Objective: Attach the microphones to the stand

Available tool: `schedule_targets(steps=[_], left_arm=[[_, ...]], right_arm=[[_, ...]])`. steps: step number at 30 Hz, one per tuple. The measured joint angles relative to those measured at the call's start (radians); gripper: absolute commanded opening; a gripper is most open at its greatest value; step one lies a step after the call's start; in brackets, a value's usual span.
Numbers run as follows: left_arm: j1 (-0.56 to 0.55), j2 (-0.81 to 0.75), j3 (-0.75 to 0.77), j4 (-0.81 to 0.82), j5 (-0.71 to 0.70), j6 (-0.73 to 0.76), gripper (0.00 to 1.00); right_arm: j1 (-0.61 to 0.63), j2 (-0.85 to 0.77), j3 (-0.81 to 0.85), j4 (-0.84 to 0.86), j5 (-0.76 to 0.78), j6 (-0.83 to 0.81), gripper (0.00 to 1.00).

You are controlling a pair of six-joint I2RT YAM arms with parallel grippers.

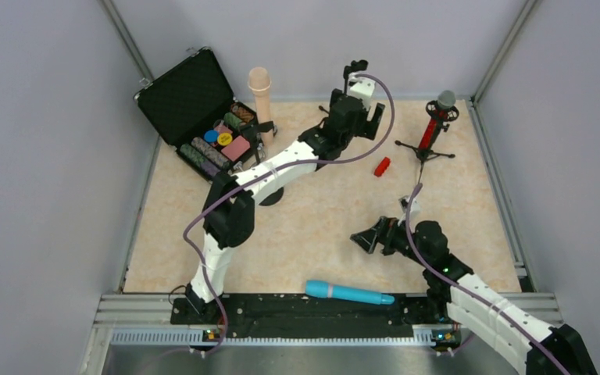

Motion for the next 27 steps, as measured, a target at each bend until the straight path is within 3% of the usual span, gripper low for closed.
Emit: schedule_targets(steps=[8, 20, 24, 27], left_arm=[[0.082, 0.173, 0.145, 0.065, -0.089, -0.011, 0.88], [0.152, 0.412, 0.319, 0.301, -0.049, 0.025, 0.74], [0.166, 0.482, 0.353, 0.369, -0.013, 0.013, 0.62], [0.181, 0.506, 0.362, 0.439, 0.018, -0.001, 0.44]], right_arm=[[0.0, -0.008, 0.0, -0.02, 0.007, -0.008, 0.99], [-0.002, 0.069, 0.017, -0.038, 0.014, -0.065, 0.99], [-0.002, 0.08, 0.028, -0.04, 0.016, -0.077, 0.99], [-0.002, 0.087, 0.033, -0.042, 0.018, -0.084, 0.98]])
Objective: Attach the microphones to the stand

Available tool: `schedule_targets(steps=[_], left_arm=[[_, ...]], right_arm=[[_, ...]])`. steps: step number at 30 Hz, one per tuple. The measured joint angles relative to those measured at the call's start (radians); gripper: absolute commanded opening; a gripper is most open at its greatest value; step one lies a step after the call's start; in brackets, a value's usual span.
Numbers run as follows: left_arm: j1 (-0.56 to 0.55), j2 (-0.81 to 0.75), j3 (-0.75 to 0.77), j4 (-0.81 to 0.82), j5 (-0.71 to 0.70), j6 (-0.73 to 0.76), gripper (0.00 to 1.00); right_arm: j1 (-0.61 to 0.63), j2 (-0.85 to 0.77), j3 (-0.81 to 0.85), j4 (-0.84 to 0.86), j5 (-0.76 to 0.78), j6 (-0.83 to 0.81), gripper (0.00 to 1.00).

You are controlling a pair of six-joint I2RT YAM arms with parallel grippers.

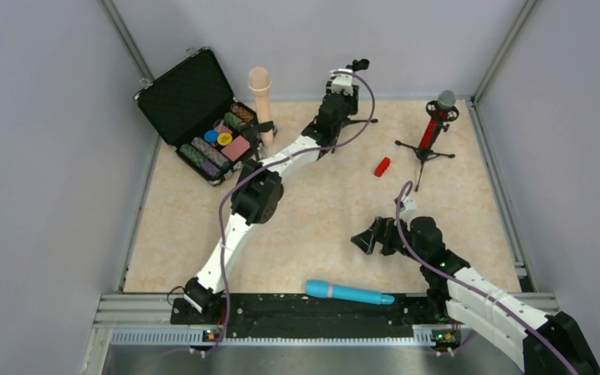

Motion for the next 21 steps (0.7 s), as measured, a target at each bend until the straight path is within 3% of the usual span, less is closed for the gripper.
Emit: schedule_targets(steps=[2, 3, 4, 10, 21], left_arm=[[0.011, 0.007, 0.0, 0.028, 0.018, -0.01, 0.28], [0.017, 0.008, -0.002, 0.04, 0.028, -0.011, 0.1], [0.022, 0.008, -0.006, 0.054, 0.035, -0.013, 0.04], [0.033, -0.018, -0.122, 0.226, 0.098, 0.031, 0.0], [-0.018, -0.241, -0.53, 0.408, 0.14, 0.145, 0.0]], right_arm=[[0.0, 0.009, 0.006, 0.0, 0.002, -0.005, 0.99], [0.0, 0.013, 0.008, 0.002, 0.002, -0.007, 0.99], [0.0, 0.014, 0.008, 0.002, 0.002, -0.007, 0.99], [0.0, 0.031, 0.008, 0.002, 0.005, -0.01, 0.99], [0.0, 0.034, 0.027, -0.005, 0.005, -0.016, 0.98]])
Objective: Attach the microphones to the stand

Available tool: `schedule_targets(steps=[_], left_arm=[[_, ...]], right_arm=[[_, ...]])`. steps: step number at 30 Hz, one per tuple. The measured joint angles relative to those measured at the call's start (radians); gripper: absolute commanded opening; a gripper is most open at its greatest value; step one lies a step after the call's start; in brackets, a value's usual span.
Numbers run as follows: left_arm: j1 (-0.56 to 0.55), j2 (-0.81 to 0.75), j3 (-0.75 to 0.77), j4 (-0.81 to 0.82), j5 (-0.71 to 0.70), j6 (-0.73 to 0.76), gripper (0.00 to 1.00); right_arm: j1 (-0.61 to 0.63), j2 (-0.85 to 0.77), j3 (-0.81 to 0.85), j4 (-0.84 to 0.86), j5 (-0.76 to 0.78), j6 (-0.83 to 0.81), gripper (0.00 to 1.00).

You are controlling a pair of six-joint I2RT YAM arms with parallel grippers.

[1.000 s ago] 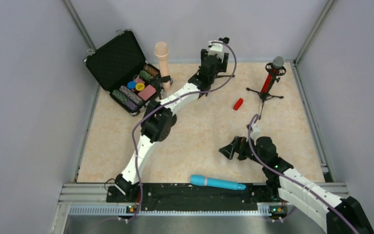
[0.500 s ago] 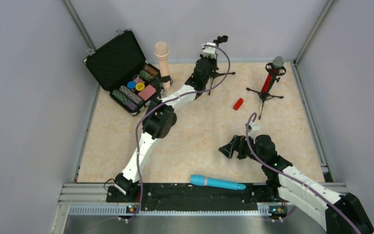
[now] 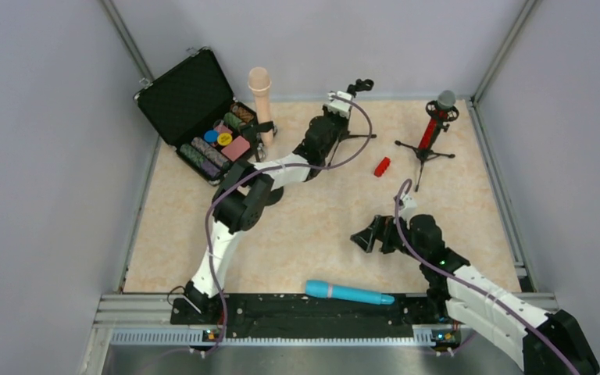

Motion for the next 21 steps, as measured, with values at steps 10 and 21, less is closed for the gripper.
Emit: schedule_targets(steps=[10, 21], left_arm=[[-0.11, -0.264, -0.422, 0.119, -0.045, 0.009, 0.0], [-0.202, -0.452, -0.714, 0.225, -0.174, 0.043, 0.0]], right_arm=[[0.0, -0.122, 0.043, -0.083, 0.013, -0.01, 0.98], [-0.002, -0.144, 0.06, -0.144, 0.023, -0.034, 0.98]])
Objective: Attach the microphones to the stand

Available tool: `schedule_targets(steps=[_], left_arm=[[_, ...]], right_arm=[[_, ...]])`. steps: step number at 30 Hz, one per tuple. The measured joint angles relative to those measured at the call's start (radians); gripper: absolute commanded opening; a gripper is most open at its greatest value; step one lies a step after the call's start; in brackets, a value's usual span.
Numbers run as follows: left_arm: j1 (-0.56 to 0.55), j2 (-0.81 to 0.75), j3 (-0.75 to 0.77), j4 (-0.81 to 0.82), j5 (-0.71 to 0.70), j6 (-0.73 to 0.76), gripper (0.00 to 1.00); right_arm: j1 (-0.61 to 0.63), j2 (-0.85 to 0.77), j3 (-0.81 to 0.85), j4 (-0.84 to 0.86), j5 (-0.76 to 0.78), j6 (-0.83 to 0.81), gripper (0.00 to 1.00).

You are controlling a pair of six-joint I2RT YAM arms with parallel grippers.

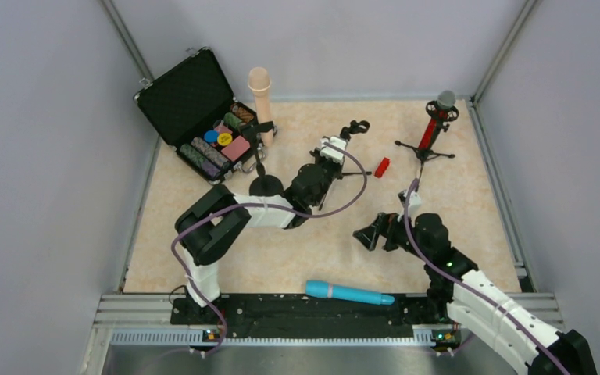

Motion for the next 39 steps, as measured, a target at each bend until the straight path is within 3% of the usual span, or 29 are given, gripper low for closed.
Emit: schedule_targets(steps=[21, 34, 35, 39], left_arm=[[-0.088, -0.358, -0.323, -0.07, -0.079, -0.127, 0.0], [-0.097, -0.533, -0.509, -0.099, -0.005, -0.161, 0.0], [-0.098, -0.545, -0.519, -0.1, 0.0, -0.164, 0.06], [-0.099, -0.579, -0.547, -0.117, 0.01, -0.167, 0.48]], right_arm=[[-0.001, 0.033, 0.026, -0.036, 0.001, -0.074, 0.99], [-0.001, 0.051, 0.026, -0.031, -0.038, -0.113, 0.99], [-0.001, 0.051, 0.026, -0.029, -0.043, -0.117, 0.99], [-0.001, 0.051, 0.026, -0.022, -0.068, -0.132, 0.99]])
